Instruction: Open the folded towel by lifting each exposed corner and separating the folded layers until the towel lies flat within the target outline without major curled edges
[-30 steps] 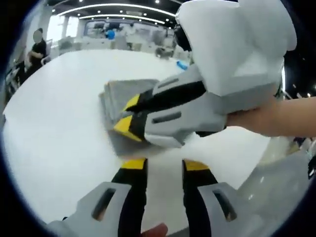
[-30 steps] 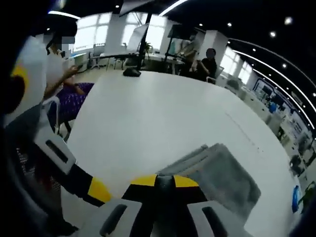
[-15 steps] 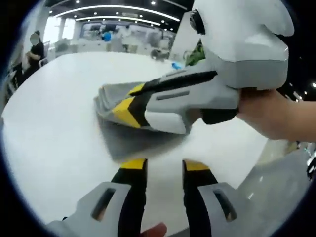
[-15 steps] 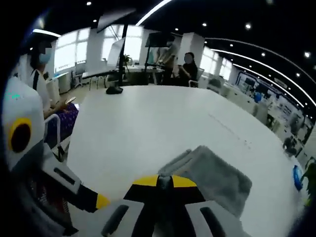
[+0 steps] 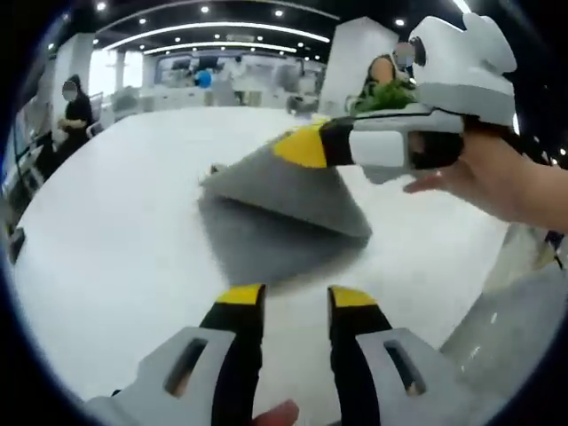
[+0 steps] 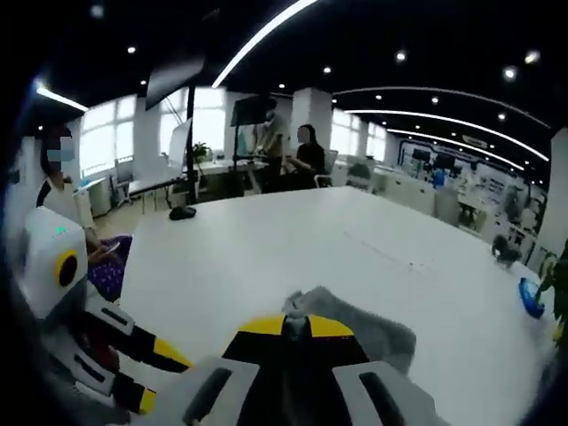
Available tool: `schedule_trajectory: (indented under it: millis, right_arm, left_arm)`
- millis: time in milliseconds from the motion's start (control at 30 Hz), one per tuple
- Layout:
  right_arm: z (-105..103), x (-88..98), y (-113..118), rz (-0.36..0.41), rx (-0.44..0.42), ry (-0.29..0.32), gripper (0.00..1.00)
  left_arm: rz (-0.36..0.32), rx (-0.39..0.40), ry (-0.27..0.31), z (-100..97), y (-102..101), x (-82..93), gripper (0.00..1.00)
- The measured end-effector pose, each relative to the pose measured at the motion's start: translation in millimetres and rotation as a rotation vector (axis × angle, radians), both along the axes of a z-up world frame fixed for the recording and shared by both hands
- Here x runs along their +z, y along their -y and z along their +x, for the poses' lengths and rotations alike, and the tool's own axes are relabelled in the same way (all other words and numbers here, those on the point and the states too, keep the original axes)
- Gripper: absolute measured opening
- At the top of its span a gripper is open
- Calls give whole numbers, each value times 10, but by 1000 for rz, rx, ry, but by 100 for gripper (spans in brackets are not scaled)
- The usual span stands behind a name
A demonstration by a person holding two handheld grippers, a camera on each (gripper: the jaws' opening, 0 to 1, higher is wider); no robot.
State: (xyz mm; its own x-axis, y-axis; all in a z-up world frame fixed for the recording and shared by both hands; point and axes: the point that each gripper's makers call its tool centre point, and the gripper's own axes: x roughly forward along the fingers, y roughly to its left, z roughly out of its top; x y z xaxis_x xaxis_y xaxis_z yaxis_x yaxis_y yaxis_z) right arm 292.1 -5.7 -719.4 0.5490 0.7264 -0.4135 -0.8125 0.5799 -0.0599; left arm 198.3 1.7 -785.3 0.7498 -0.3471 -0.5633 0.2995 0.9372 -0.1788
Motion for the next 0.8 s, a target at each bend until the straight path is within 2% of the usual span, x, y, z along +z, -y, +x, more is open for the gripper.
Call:
schedule_trajectory:
  millis: [67, 167, 267, 467, 600, 800]
  right_arm:
    - [29, 56, 46, 11, -11, 21, 3]
    - [70, 150, 177, 53, -52, 15, 3]
    - [43, 211, 281, 59, -81, 33, 3]
    - [144, 347, 551, 94, -165, 86, 3]
    - [219, 372, 764, 133, -231, 74, 3]
    - [256, 394, 1005, 149, -287, 81, 3]
  left_arm:
    - [-4, -8, 0, 7, 25, -1, 26]
    - [3, -18, 7, 23, 26, 5, 26]
    - [-8, -19, 19, 31, 35, 28, 26]
    - [-24, -14, -6, 10, 40, -9, 26]
    - [-24, -15, -3, 13, 43, -1, 26]
    - [-29, -12, -14, 2, 41, -14, 26]
